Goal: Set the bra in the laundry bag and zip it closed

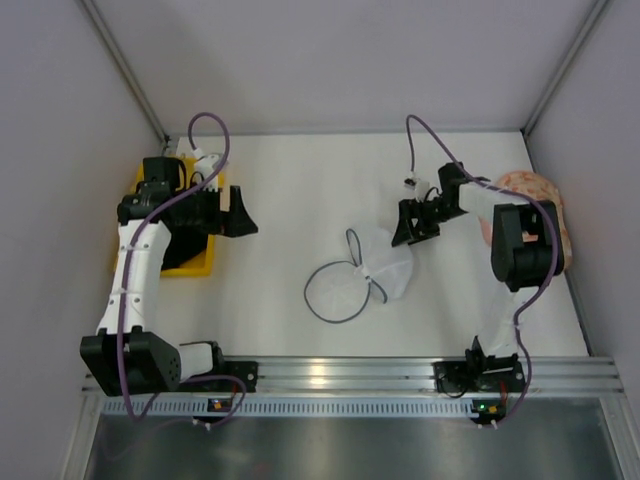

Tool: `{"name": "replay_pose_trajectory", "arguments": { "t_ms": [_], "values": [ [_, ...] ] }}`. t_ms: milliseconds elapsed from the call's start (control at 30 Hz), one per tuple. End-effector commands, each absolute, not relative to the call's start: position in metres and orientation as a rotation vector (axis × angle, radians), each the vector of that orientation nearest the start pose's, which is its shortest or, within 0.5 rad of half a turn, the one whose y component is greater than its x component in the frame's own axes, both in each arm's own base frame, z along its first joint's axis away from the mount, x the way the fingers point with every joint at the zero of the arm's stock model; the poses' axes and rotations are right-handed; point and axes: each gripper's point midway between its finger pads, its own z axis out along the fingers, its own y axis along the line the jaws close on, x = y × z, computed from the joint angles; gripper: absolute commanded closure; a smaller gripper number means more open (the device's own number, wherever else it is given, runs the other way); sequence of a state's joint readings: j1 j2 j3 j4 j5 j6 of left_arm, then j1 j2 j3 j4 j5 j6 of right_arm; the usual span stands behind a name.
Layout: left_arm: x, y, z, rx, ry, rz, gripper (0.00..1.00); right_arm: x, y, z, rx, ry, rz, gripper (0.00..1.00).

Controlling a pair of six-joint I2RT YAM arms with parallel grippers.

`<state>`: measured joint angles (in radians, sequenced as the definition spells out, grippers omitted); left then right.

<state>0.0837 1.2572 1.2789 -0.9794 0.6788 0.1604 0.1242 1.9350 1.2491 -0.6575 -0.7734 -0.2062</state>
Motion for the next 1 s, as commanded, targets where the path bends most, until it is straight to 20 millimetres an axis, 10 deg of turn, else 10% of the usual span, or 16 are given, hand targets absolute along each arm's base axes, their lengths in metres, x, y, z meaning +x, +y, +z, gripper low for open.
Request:
{"name": "replay_pose_trajectory", "arguments": {
  "t_ms": [0, 167, 267, 467, 967],
  "values": [
    [0.283, -0.08, 0.249, 0.346, 2.264, -0.685, 0.02, 0.37, 0.14, 0.094, -0.64, 2.498, 0.762, 0.16],
    [0.282, -0.081, 0.253, 0.228, 2.279, -0.709, 0.02, 0.362, 0.12, 0.176, -0.689, 2.326, 0.491, 0.1],
    [0.283, -0.083, 0.251, 0.134, 2.291, -0.752, 0.02, 0.324, 0.153, 0.198, -0.83, 2.238, 0.482, 0.14],
    [0.29, -0.08, 0.251, -0.033, 2.28, -0.919, 0.02, 0.245, 0.234, 0.169, -1.15, 2.204, 0.636, 0.23],
    [0.302, -0.061, 0.249, -0.132, 2.288, -0.876, 0.02, 0.18, 0.359, 0.111, -1.562, 2.088, 0.604, 0.39]
  ]
}}
